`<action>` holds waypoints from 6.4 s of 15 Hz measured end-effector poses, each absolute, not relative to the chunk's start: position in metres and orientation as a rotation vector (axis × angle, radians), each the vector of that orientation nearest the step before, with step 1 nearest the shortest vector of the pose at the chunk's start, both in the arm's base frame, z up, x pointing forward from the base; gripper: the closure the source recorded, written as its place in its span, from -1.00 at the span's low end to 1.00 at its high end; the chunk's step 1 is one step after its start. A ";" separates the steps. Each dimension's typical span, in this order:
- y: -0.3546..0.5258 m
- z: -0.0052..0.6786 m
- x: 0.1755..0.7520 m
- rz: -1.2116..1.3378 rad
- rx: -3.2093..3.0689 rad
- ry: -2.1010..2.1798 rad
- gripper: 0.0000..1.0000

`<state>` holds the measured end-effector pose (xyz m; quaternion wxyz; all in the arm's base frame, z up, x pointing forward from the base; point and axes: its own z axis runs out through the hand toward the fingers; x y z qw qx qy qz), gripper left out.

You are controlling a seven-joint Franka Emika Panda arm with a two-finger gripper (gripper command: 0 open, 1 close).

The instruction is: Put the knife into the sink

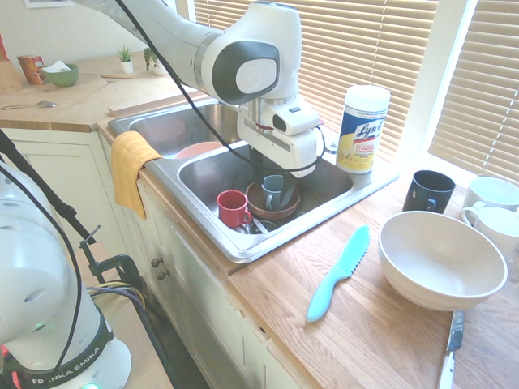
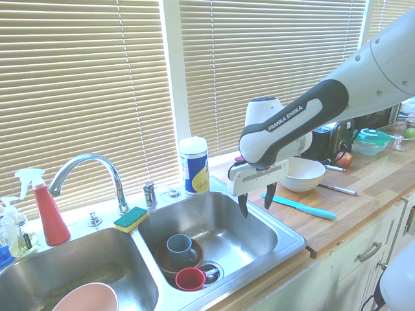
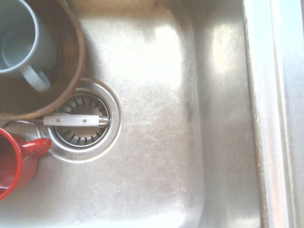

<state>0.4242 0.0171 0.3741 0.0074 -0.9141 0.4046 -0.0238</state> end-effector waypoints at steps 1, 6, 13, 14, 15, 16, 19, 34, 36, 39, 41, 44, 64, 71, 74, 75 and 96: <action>0.017 0.374 0.424 -0.073 -2.859 1.266 -1.00; 0.010 0.394 0.414 0.007 -2.994 0.952 -1.00; -0.094 0.420 0.374 0.077 -3.150 0.382 -1.00; -0.107 0.416 0.371 0.054 -3.139 0.398 -1.00; -0.119 0.413 0.370 0.028 -3.131 0.416 -1.00; -0.130 0.411 0.369 0.003 -3.124 0.437 -1.00; -0.152 0.397 0.373 -0.039 -3.117 0.483 -1.00; -0.183 0.317 0.394 -0.103 -3.066 0.717 1.00; -0.183 0.317 0.394 -0.104 -3.056 0.729 1.00; -0.183 0.316 0.393 -0.099 -3.051 0.735 1.00; -0.182 0.313 0.393 -0.092 -3.051 0.736 1.00; -0.183 0.313 0.392 -0.095 -3.050 0.739 1.00; -0.189 0.334 0.395 -0.150 -3.004 0.864 1.00; -0.148 0.403 0.409 -0.259 -2.965 0.847 1.00; -0.105 0.421 0.419 -0.288 -2.962 0.836 1.00; -0.087 0.426 0.422 -0.302 -2.957 0.859 1.00; 0.111 0.216 0.450 -0.144 -2.824 1.289 1.00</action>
